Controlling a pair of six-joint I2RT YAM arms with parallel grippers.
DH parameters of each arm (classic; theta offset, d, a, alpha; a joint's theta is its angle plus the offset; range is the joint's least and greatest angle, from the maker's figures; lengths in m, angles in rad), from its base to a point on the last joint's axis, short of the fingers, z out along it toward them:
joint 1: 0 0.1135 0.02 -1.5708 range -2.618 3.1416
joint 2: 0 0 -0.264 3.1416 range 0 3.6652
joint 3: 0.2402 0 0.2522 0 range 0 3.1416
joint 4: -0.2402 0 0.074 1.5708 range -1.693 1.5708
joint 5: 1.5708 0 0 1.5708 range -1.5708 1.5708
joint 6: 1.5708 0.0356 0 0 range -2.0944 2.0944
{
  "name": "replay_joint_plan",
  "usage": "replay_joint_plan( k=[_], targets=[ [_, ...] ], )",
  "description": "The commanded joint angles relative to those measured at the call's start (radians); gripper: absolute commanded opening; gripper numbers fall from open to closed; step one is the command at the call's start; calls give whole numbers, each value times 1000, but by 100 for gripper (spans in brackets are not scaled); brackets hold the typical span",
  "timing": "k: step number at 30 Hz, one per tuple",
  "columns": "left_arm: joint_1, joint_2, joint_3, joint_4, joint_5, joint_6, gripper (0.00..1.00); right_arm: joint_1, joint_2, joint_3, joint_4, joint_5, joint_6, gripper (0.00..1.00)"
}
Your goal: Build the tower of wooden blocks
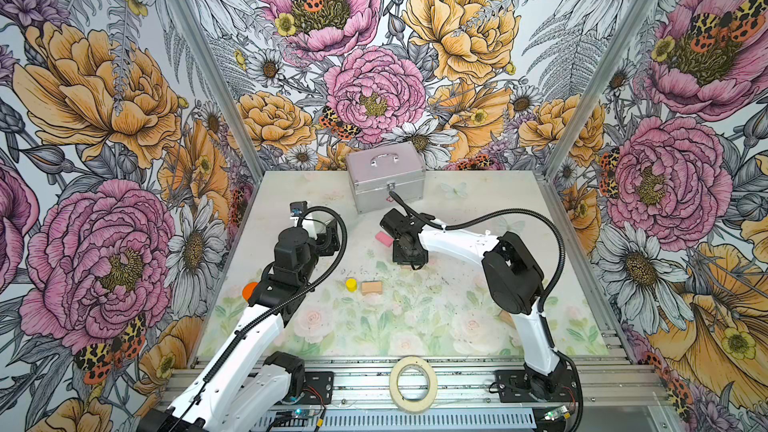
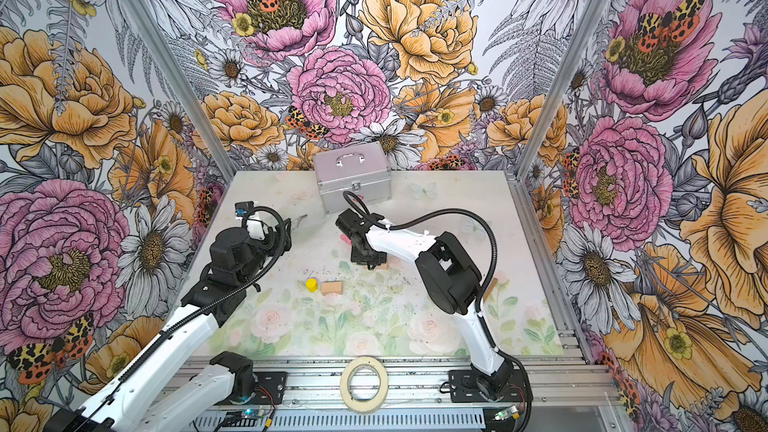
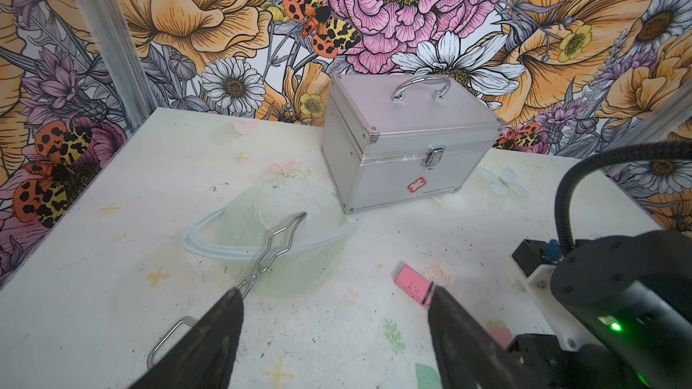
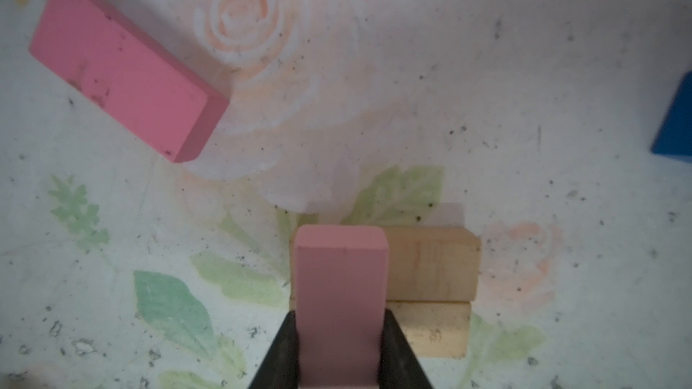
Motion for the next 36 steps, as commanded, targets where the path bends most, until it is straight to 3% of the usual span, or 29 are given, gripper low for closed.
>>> replay_joint_plan(
  k=[1, 8, 36],
  targets=[
    [-5, -15, -12, 19, 6, 15, 79, 8, 17, 18, -10, 2, 8, 9],
    [-6, -14, -12, 18, 6, 17, 79, 7, 20, 20, -10, -1, 7, 24],
    [-6, -16, -11, 17, 6, 16, 79, 7, -23, 27, -10, -8, -10, 59]
  ],
)
